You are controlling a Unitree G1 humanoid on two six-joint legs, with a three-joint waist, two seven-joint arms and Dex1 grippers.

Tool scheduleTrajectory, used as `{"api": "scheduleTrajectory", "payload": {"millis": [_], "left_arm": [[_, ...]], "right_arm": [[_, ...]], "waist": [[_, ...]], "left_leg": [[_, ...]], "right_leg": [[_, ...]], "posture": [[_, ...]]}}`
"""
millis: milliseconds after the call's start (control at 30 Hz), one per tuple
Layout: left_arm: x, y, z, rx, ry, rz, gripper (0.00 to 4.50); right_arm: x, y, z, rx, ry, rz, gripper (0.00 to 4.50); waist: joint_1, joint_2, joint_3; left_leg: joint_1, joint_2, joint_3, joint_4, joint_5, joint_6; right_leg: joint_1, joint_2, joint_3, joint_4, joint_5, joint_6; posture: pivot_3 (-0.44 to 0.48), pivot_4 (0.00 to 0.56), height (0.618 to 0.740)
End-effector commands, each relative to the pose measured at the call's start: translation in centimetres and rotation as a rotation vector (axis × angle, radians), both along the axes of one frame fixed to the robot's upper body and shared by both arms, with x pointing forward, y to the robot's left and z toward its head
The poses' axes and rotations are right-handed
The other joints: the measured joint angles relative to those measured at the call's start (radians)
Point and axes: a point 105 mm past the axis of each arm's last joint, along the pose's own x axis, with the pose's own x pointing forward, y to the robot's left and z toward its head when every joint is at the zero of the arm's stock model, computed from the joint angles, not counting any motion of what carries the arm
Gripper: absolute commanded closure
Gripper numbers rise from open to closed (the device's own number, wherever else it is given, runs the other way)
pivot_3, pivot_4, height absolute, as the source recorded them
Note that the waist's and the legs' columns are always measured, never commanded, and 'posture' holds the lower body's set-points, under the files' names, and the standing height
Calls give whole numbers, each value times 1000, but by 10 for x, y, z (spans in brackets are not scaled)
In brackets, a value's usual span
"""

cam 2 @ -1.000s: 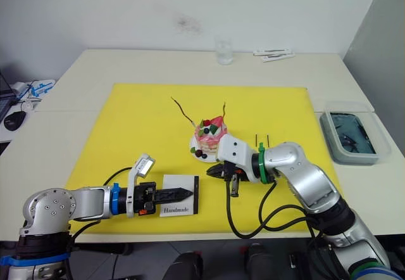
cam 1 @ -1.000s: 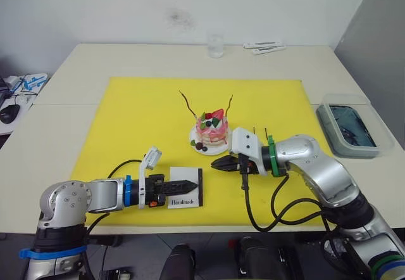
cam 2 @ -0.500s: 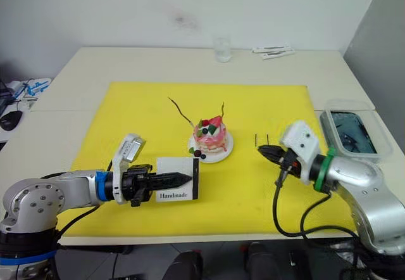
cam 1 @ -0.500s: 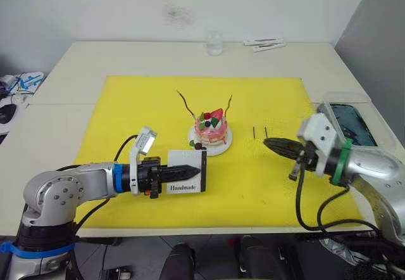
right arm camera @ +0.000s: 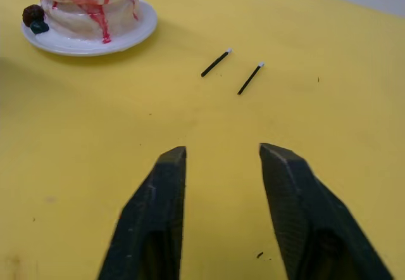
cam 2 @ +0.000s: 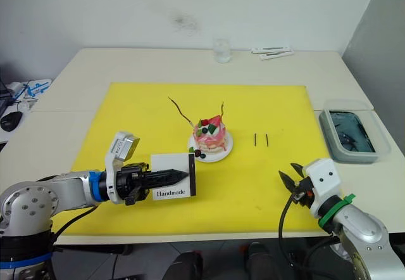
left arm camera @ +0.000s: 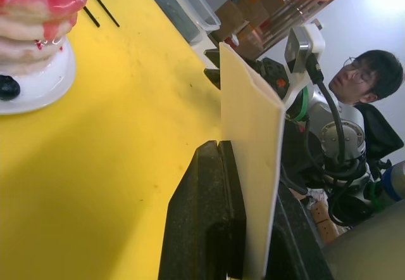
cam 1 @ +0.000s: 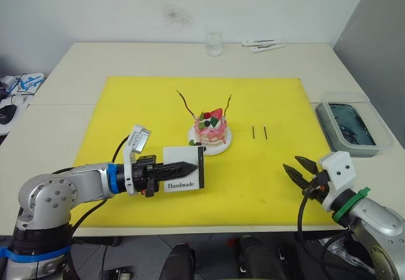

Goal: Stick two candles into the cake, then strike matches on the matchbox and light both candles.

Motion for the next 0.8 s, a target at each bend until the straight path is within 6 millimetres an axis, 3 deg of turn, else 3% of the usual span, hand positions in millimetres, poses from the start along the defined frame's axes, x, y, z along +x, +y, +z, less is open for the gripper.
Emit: {"api": "scheduleTrajectory", "payload": {"millis": [33, 133, 167, 500, 800], "left_arm": [[-1, 1, 6, -7, -27, 5, 4500], [-1, -1, 3, 3, -19, 8, 4500], [-1, -2, 2, 6, -17, 7, 4500], [1, -6, 3, 1, -23, 7, 4500], [-1, -12, 2, -4, -21, -1, 4500]], "right_arm": [[3, 8, 14, 16, -85, -11, 1070], [23, 10, 17, 54, -108, -80, 124], [31, 10, 18, 60, -118, -103, 54], [92, 21, 27, 64, -183, -250, 54], [117, 31, 8, 63, -144, -303, 54]], "waist": [[0, 0, 0], [-1, 0, 0], [-4, 0, 0], [-1, 0, 0], [-1, 0, 0]], "left_leg": [[0, 0, 0, 0, 0, 0], [1, 0, 0, 0, 0, 0], [1, 1, 0, 0, 0, 0], [0, 1, 0, 0, 0, 0], [0, 0, 0, 0, 0, 0]], "right_leg": [[0, 0, 0, 0, 0, 0], [0, 0, 0, 1, 0, 0], [0, 1, 0, 1, 0, 0], [0, 1, 0, 1, 3, 3], [0, 1, 1, 1, 2, 2]], "posture": [[0, 150, 740], [0, 150, 740], [0, 150, 740], [0, 150, 740], [0, 150, 740]]}}
